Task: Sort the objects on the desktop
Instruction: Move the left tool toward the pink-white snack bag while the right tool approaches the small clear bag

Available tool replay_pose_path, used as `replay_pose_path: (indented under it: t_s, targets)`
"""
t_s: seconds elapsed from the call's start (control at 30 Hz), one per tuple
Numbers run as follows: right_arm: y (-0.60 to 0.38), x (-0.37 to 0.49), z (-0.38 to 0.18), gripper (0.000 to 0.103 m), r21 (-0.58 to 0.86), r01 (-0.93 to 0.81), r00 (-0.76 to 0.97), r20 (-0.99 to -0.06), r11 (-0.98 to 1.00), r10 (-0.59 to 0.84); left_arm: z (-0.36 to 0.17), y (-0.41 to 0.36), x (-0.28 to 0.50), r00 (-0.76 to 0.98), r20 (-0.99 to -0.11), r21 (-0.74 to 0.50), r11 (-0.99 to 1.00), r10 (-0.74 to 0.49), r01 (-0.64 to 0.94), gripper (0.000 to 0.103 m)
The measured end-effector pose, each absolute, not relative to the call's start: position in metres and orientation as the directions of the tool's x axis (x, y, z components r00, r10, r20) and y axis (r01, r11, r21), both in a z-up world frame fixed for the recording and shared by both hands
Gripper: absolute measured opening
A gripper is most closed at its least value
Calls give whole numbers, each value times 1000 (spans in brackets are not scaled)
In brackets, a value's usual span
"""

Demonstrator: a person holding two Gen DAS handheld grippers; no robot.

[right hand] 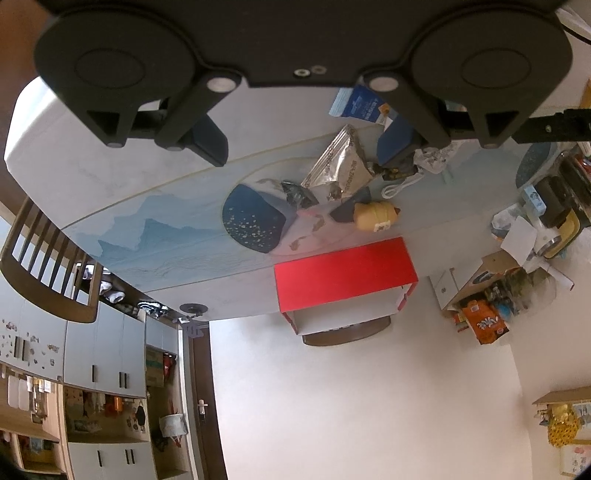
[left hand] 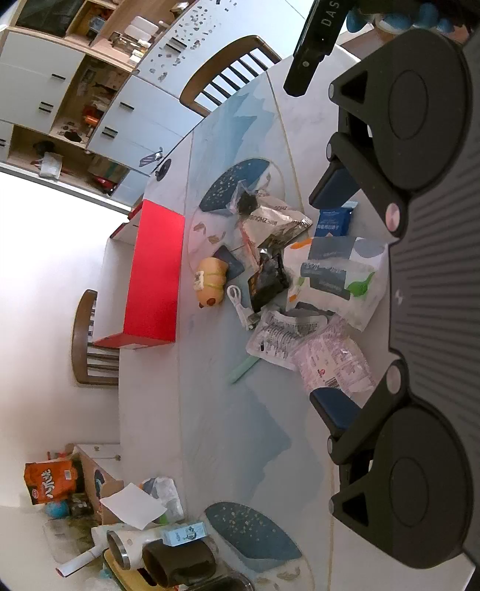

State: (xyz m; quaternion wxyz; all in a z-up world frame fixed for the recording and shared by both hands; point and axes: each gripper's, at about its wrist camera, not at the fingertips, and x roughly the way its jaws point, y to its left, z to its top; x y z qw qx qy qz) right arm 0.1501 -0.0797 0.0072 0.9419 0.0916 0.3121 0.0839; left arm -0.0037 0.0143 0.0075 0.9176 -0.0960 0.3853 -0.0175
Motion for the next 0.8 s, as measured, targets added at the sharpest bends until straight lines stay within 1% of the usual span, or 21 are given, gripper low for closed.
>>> replay_pose_path:
  t_s: [0.17,0.5,0.7,0.8]
  targets:
    - [-82,151,8,88,236,-104,797,-561,966,222,10,18,-5,712,-696,-187,981,-98,-48,103]
    - [-84,156,13,88,221,-68,828,-531,973,178,14,25,-9,728,-681,-166,984,-72,-57,103]
    - [-86,162,18,88,231,-80,835,-515,970,192,14,29,-9,733,-678,-147,987,-52,-66,103]
    - [-89,165,18,88,240,-78,832,-519,968,196,14,30,-7,730,-681,-157,986,-63,-62,103]
